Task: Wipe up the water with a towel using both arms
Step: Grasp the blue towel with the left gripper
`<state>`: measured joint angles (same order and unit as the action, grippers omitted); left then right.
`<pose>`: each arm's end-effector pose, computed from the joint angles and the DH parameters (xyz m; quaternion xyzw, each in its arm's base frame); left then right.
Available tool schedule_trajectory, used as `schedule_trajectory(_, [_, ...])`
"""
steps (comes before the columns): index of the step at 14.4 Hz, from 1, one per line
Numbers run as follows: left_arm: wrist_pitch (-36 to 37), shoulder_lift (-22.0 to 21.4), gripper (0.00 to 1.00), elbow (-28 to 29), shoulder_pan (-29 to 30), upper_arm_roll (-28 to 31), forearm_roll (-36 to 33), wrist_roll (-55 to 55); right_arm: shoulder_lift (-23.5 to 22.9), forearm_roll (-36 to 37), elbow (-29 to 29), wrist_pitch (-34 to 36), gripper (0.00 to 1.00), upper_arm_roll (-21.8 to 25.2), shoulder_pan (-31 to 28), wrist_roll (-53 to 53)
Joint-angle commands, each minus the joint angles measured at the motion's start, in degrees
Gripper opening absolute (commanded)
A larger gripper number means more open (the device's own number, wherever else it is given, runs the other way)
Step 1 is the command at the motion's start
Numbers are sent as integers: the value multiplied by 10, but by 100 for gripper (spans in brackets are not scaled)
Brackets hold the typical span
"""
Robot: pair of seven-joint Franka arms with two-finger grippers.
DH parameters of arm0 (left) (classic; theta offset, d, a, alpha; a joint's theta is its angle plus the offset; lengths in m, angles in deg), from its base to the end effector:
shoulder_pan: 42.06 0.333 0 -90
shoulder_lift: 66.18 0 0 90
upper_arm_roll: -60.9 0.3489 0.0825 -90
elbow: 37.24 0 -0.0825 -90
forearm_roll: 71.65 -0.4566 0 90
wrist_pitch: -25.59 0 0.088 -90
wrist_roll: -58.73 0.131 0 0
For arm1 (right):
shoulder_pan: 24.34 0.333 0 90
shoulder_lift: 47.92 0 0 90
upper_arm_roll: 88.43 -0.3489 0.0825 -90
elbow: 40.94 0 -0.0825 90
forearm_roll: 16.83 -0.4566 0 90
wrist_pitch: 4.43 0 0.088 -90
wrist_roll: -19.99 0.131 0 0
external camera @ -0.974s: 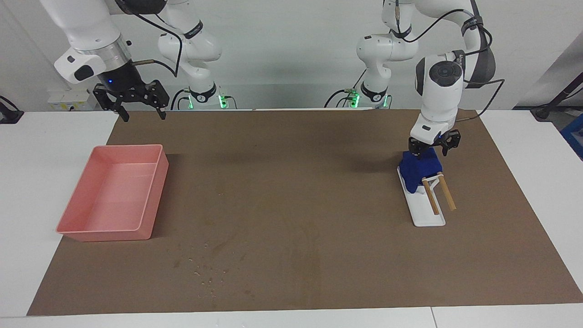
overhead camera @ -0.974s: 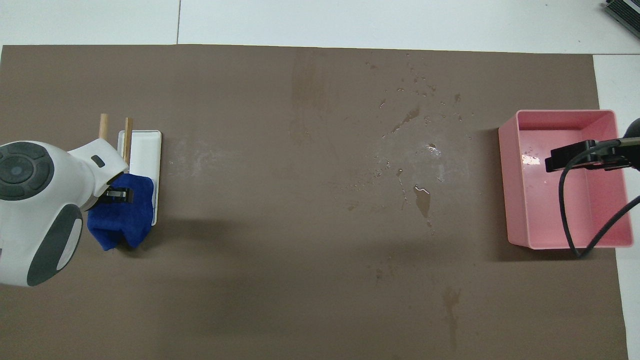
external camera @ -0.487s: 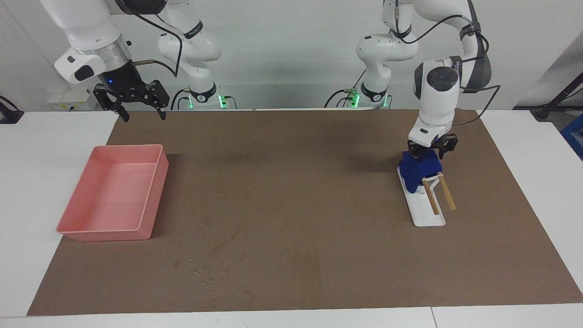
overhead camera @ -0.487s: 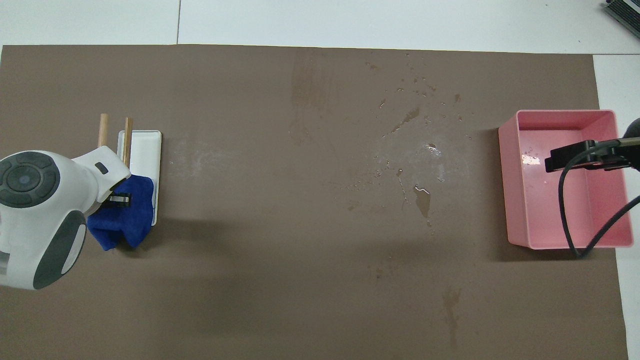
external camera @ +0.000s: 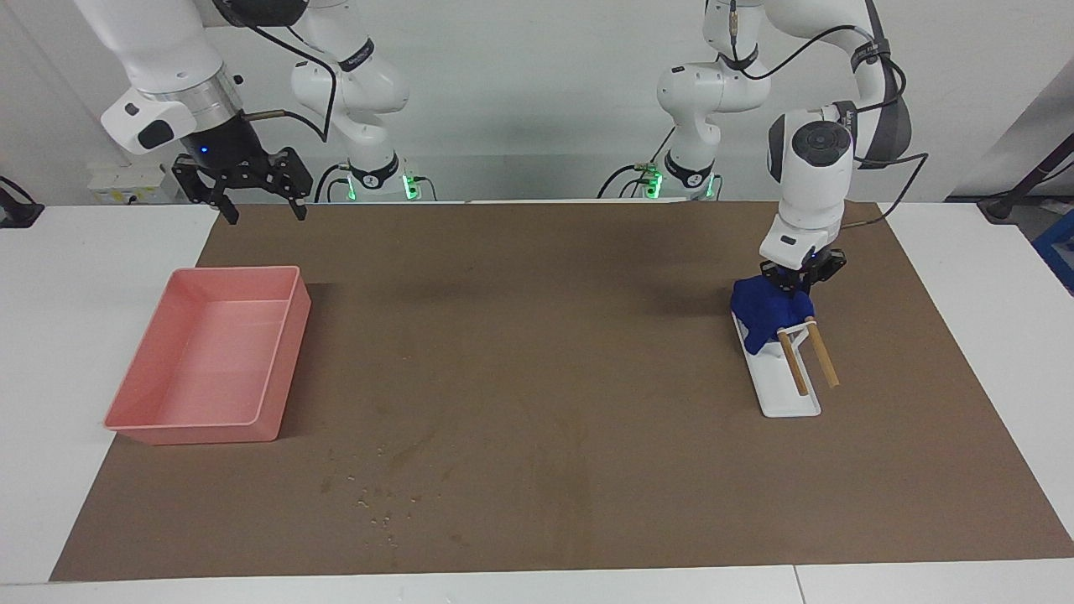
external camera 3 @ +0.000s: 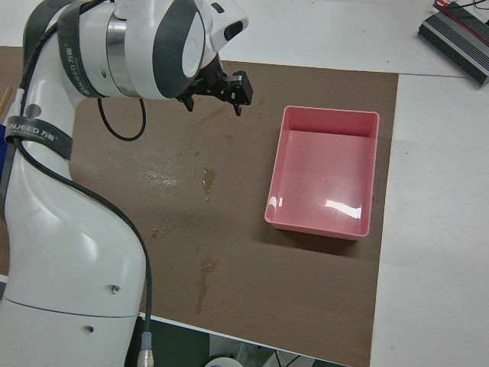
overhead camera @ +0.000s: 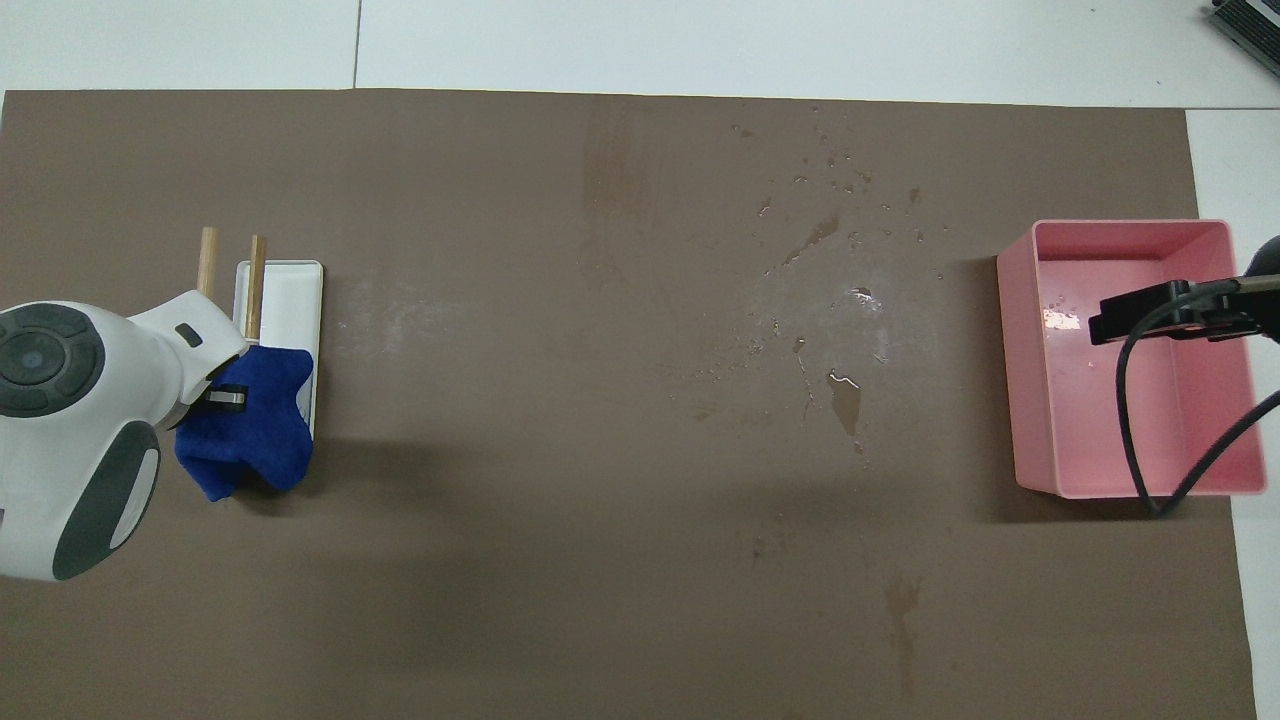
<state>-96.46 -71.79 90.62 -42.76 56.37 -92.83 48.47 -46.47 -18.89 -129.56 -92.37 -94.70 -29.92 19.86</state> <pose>0.5678 -0.0288 0.3868 -0.9857 0.0544 -0.0192 0.1582 0.6153 0.0131 0.6590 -0.9998 -0.0079 -0.0066 0.0166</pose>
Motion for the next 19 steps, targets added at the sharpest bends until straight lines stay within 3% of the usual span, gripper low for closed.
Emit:
schedule_trajectory(1, [-7, -5, 0, 7, 0, -3, -5, -6, 7, -8, -7, 5, 100, -2, -3, -6])
schedule_trajectory(12, [23, -5, 0, -23, -5, -4, -9, -3, 7, -8, -7, 5, 100, -2, -3, -6])
schedule_trajectory(13, [18, -6, 10, -20, -3, -4, -9, -1, 7, -8, -8, 5, 100, -2, -3, -6])
schedule_trajectory(14, [9, -6, 32, -18, -3, -4, -9, 0, 7, -8, -8, 5, 100, -2, -3, -6])
schedule_trajectory(15, [1, -5, 37, -17, -2, -4, -9, -1, 7, -8, -8, 5, 100, -2, -3, -6])
schedule_trajectory(19, [-19, -8, 37, -6, -2, -4, -9, -1, 7, -8, -7, 5, 100, -2, -3, -7])
